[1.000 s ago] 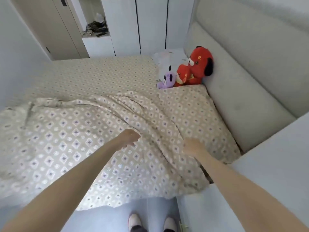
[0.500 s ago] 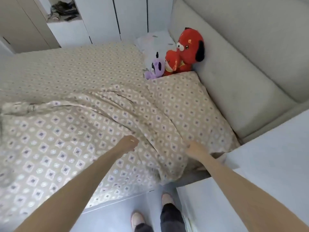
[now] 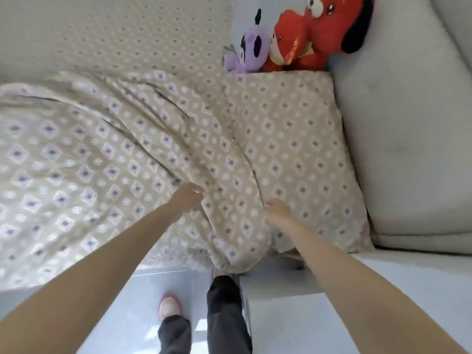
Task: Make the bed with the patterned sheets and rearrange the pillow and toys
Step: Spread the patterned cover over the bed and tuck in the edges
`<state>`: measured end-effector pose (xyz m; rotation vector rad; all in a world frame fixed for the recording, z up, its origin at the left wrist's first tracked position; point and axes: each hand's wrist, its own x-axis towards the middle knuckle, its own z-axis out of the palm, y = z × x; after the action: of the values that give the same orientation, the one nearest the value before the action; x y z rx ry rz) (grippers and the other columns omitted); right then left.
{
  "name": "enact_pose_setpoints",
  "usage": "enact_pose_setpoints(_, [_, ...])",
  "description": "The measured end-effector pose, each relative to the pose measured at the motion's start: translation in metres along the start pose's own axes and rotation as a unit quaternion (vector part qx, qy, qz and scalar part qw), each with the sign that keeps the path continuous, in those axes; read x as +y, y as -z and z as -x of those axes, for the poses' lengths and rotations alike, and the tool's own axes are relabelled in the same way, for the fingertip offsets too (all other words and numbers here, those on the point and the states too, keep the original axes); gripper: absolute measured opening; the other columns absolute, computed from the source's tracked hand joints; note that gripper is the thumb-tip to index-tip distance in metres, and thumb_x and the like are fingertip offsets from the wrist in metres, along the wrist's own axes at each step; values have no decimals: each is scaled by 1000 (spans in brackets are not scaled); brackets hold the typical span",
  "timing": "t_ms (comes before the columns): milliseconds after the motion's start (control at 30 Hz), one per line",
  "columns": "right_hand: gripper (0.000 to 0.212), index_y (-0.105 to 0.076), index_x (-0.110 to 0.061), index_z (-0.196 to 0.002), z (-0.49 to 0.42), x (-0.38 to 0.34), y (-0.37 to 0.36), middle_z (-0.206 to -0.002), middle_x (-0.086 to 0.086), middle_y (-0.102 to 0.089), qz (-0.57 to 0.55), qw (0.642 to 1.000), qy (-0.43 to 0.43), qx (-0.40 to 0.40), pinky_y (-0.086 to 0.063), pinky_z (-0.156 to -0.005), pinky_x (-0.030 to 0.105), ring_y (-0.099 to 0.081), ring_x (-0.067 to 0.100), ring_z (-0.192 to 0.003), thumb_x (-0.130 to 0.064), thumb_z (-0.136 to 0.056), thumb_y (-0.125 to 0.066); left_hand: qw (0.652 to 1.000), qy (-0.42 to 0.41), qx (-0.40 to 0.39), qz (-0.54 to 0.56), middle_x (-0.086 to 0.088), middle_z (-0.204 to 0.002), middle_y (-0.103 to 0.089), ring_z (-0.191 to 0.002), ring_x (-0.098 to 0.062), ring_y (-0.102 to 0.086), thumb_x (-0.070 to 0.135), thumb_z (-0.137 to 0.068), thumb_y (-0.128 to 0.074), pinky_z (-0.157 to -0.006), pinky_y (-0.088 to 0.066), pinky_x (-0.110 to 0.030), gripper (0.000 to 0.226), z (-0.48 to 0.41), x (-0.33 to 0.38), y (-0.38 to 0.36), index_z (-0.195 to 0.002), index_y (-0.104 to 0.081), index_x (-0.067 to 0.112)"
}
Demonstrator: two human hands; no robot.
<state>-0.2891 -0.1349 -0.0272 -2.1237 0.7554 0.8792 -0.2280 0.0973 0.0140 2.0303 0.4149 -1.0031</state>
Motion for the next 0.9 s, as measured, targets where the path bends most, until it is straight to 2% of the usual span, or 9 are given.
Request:
enact_pose_setpoints(67, [19, -60, -5, -91, -27, 2, -8, -83, 7, -57, -15, 1000, -10, -14, -42, -59, 29, -54, 19, -71, -9, -89, -41, 999, 26, 11, 19, -6, -104, -56, -86, -20, -55, 8, -91, -48, -63, -42, -24, 33, -21, -6, -9, -123, -57, 12])
enact_pose_setpoints(133, [21, -59, -3, -101, -45, 7, -19, -91, 7, -58, -35, 999, -20, -26, -45, -69, 28, -56, 22, -80, -6, -87, -45, 998, 49, 25, 32, -9, -111, -57, -92, -23, -55, 9, -93, -47, -64, -42, -25, 31, -33, -14, -15, -121, -58, 14])
enact_pose_setpoints(233, [55, -46, -7, -133, -65, 14, -35, -124, 9, -56, -97, 991, -59, -66, -49, -94, 37, -56, 28, -110, -18, -81, -62, 997, 70, 31, 24, -8, -106, -56, -94, -25, -55, 6, -93, -43, -72, -43, -30, 28, -46, -28, -19, -115, -59, 14])
enact_pose_setpoints(367, [88, -39, -10, -140, -73, 14, -46, -131, 1, -54, -155, 977, -75, -127, -47, -90, 29, -56, 20, -113, -40, -69, -82, 993, 109, 47, 28, -9, -100, -55, -92, -25, -53, 3, -94, -42, -73, -43, -29, 31, -46, -42, -18, -120, -56, 11])
enact_pose_setpoints(433, [76, -50, -9, -131, -70, 18, -46, -120, -2, -60, -145, 981, -52, -118, -50, -82, 26, -60, 12, -93, -45, -71, -80, 991, 121, 51, 31, -10, -96, -55, -91, -25, -54, 3, -94, -43, -68, -43, -26, 31, -42, -42, -17, -120, -56, 11])
enact_pose_setpoints(533, [61, -54, -1, -124, -60, 31, -28, -120, 13, -62, -53, 995, -10, -86, -50, -89, 41, -63, 27, -100, -47, -86, -63, 990, 124, 49, 36, -12, -98, -54, -92, -25, -53, 3, -95, -42, -76, -44, -32, 31, -34, -33, -17, -122, -56, 8])
enact_pose_setpoints(600, [52, -55, -7, -126, -56, 45, -2, -107, 6, -64, -58, 997, 2, -54, -51, -81, 37, -61, 24, -93, -45, -91, -56, 991, 126, 43, 26, -12, -103, -54, -94, -25, -52, 2, -95, -42, -82, -42, -35, 32, -30, -24, -19, -123, -55, 6])
enact_pose_setpoints(700, [39, -60, -7, -114, -49, 72, 46, -85, 5, -61, -27, 999, -30, 14, -41, -60, 30, -54, 20, -72, -40, -95, -50, 993, 109, 33, 13, -20, -114, -56, -94, -25, -50, 1, -95, -41, -77, -40, -33, 33, -25, 0, -26, -125, -55, 3])
enact_pose_setpoints(900, [27, -67, -5, -93, -36, 108, 90, -71, 4, -58, 27, 985, -68, 154, -34, -48, 27, -51, 20, -60, -25, -97, -49, 998, 54, 4, -45, -18, -130, -54, -89, -23, -50, 2, -95, -41, -63, -38, -24, 34, -24, 43, -56, -126, -55, 6])
